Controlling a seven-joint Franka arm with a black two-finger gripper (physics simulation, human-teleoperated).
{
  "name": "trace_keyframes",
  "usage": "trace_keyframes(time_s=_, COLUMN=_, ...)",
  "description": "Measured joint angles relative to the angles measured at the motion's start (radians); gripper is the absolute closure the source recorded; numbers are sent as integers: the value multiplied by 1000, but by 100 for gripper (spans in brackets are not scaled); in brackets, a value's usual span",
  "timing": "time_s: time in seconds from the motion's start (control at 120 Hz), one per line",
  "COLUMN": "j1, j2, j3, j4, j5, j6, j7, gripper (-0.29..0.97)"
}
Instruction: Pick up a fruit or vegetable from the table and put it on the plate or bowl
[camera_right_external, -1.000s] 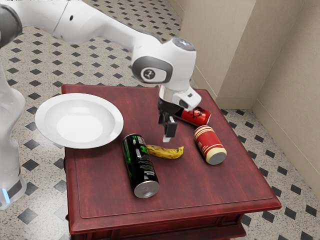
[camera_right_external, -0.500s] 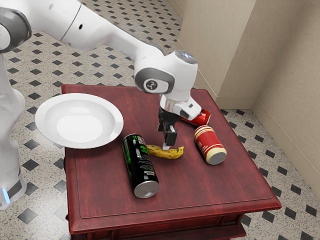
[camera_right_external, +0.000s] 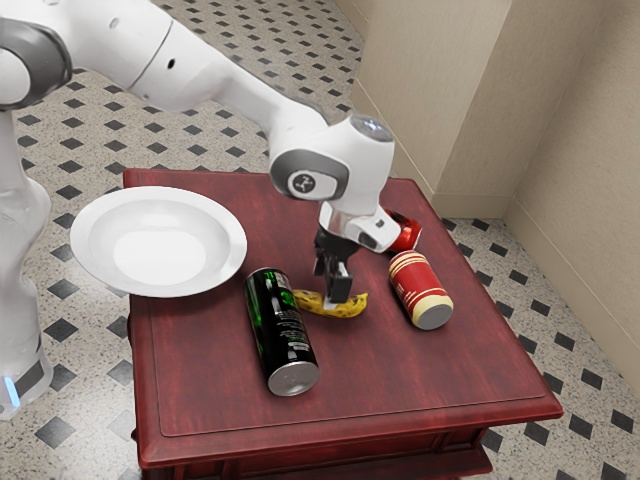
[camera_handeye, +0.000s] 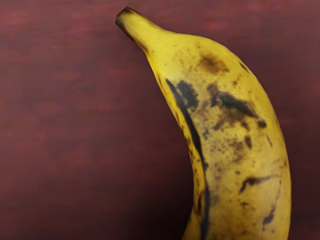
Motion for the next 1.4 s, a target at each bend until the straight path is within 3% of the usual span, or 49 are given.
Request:
trace_keyframes(time_s=0.167, j1=-2, j2=18, j3=-1, j4=0, j5=-3, j6=14, j7=-1, gripper=19)
trace_keyframes(time_s=0.35, j1=-3, j2=24, j3=-1, j4=0, j5=-3, j6=26, j7=-2, gripper=47)
trace_keyframes(time_s=0.733, j1=24, j2=33, j3=-8, j4=2, j5=-5, j6=55, j7=3, gripper=51)
trace_keyframes(time_s=0.825, j1=48, j2=-26, j3=-51, j4=2, j5=-5, j6=46, j7=3, gripper=52)
trace_keyframes(time_s=0.975, j1=-1, j2=-149, j3=-127, j4=-5, j5=-3, j6=4, j7=1, gripper=52)
trace_keyframes(time_s=1.317, j1=0, j2=-369, j3=-212, j4=-111, j5=-1, j6=-78, j7=-9, gripper=52)
trace_keyframes(time_s=1.4, j1=54, j2=-391, j3=-210, j4=-117, j5=6, j6=-96, j7=-13, gripper=52)
